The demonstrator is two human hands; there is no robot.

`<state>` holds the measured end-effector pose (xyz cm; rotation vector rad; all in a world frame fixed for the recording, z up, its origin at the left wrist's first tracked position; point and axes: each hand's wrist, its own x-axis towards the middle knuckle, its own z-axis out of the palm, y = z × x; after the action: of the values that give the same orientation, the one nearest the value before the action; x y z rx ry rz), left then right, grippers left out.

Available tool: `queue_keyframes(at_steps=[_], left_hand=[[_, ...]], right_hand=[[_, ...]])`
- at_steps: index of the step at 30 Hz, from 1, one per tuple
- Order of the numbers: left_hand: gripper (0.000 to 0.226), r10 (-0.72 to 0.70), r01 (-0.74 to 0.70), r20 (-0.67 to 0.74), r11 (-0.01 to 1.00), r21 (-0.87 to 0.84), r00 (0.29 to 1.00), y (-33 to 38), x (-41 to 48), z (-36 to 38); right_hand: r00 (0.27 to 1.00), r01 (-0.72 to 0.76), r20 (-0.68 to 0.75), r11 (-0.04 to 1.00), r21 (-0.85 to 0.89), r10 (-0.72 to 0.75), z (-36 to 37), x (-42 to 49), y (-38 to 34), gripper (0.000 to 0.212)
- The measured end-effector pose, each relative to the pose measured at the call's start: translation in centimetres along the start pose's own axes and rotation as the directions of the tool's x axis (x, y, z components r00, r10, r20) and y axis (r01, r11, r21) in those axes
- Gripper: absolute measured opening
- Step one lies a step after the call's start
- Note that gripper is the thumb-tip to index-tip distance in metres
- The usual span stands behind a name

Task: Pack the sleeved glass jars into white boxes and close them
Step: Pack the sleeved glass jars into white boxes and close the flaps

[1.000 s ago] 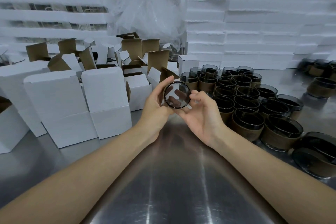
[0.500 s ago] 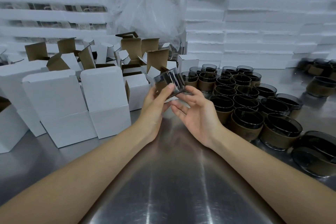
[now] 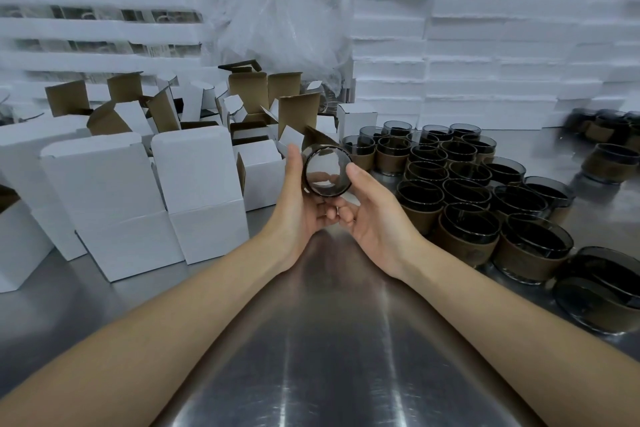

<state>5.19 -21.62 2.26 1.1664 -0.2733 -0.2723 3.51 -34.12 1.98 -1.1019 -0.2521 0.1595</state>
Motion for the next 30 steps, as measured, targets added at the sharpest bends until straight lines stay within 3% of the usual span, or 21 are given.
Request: queue_keyframes(at_steps=[4,7,10,13,16,20,24,26,28,30], left_hand=[[0.097,-0.016,0.016,-0.017,0.999,-0.032,1.0,0.1,0.0,-0.1],[0.086,-0.015,0.015,-0.009,1.0,-0.027,1.0,0.1,-0.1,-0.1],[0.092,-0.026,0.024,-0.036,0.999,-0.044,0.999,0.1,0.0,-0.2],[0.083,-0.015,0.014,-0.008,0.993,-0.114,1.0,0.0,0.2,-0.3],[0.083,-0.016,0.025,0.055,0.984,-0.178,0.998,0.1,0.2,-0.5],[0.08,-0.044,0.049,0.047,0.994,-0.101,0.998,-0.1,0.6,-0.7],[0.056,0.028,-0.011,-0.137,0.992,0.125,0.99,-0.4,0.9,-0.4],[0.046,0.194,-0.1,-0.177,0.894,0.436,0.965,-0.6,0.9,-0.6],[0.041,0.391,-0.202,-0.04,0.558,0.805,0.92,-0.6,0.9,-1.3],[0.027,0.406,-0.218,0.108,0.236,0.947,0.908,-0.3,1.0,-1.9]], right_hand=[[1.0,0.007,0.027,1.0,0.023,-0.008,-0.2,0.0,0.0,0.048],[1.0,-0.002,0.025,1.0,0.008,0.002,-0.2,0.1,0.1,0.057],[1.0,0.003,0.018,1.0,0.011,-0.003,-0.1,0.2,0.1,0.061],[0.999,0.037,0.015,0.998,0.049,-0.038,-0.2,0.1,0.0,0.046],[0.998,0.055,-0.039,0.997,-0.05,-0.057,-0.1,0.0,0.1,0.043],[0.983,0.111,-0.128,0.984,-0.142,-0.13,0.2,-0.2,-0.1,0.046],[0.961,0.184,-0.19,0.977,-0.109,-0.202,0.6,-0.2,-1.5,0.055],[0.954,0.218,-0.194,0.973,-0.072,-0.228,0.7,-0.1,-2.3,0.056],[0.947,0.232,-0.208,0.969,-0.081,-0.244,0.7,-0.1,-3.0,0.048],[0.932,0.238,-0.25,0.963,-0.128,-0.264,0.4,0.0,-3.5,0.033]])
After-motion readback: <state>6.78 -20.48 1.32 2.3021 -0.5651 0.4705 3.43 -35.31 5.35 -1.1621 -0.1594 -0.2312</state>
